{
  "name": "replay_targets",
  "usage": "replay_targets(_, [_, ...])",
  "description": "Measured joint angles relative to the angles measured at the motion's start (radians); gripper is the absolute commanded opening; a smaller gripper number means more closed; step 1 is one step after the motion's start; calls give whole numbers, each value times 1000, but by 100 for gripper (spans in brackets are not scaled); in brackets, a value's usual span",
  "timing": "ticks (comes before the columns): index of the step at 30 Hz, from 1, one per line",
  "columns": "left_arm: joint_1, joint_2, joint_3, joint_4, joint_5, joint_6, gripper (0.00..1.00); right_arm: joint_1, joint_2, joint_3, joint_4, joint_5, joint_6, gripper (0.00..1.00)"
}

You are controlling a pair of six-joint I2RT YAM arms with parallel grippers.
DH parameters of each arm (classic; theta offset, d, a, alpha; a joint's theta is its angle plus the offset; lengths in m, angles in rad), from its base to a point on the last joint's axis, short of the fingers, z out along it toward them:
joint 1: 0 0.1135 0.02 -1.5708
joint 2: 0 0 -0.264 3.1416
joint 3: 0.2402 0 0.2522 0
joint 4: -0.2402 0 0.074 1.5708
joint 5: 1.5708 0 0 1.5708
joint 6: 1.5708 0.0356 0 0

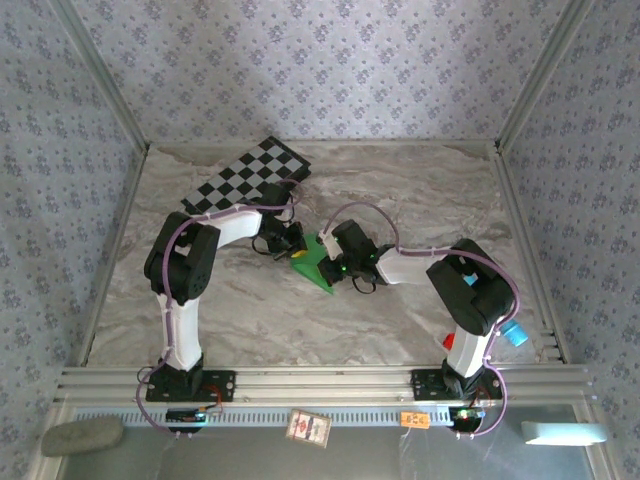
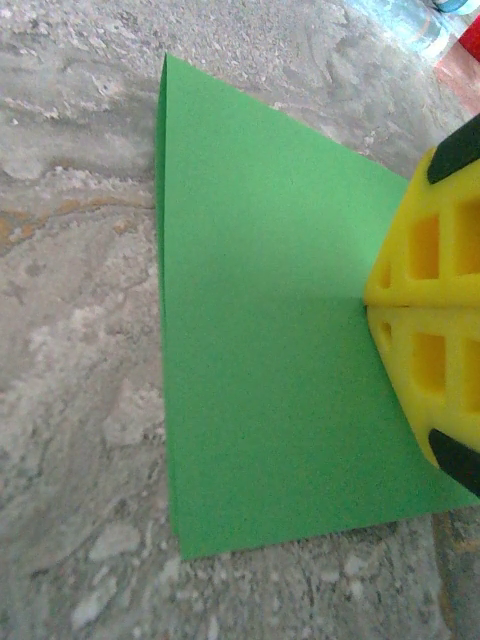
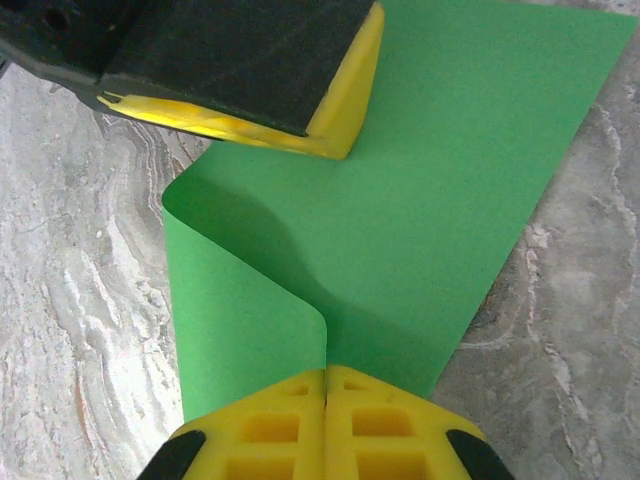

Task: Fold a paper plane with a square sheet of paper (pick it up from the middle)
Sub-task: Third fold the triangle at the center of the table.

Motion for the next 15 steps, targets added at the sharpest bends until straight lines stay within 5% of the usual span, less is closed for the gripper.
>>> replay_targets(15, [0, 3, 0, 3, 10, 0, 4, 2, 17, 15, -40, 17, 0, 0])
